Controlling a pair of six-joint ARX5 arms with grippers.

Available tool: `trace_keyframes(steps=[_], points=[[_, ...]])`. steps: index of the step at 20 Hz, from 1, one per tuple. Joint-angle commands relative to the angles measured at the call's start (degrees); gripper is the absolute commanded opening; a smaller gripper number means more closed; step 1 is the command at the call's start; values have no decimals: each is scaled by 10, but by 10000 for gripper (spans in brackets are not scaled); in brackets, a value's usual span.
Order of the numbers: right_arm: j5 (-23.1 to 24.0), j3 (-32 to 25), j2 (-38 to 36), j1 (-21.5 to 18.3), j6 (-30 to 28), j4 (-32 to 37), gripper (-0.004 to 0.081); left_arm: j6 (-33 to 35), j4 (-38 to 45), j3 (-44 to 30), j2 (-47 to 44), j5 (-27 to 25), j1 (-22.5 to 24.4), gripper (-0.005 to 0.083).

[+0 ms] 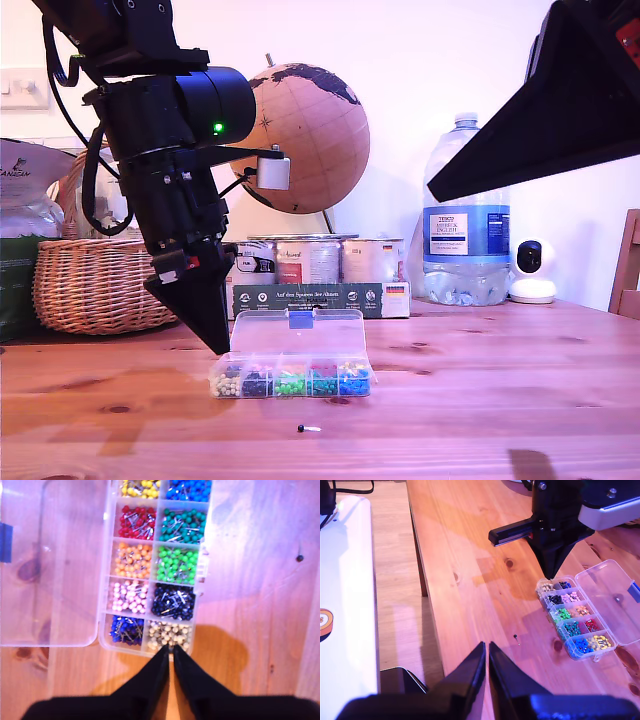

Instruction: Sort the loose pins on the table into their correct compartments

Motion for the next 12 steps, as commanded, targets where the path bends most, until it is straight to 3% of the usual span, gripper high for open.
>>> trace_keyframes(steps=[1, 9, 12], points=[[-1, 5, 0, 3, 3, 5, -13, -2, 3, -6, 10, 6, 0, -24], [-1, 5, 0, 3, 3, 5, -13, -2, 13, -6, 10, 8, 0, -20], [-1, 5, 0, 3, 3, 5, -13, -2, 13, -6, 10, 5, 0, 18]])
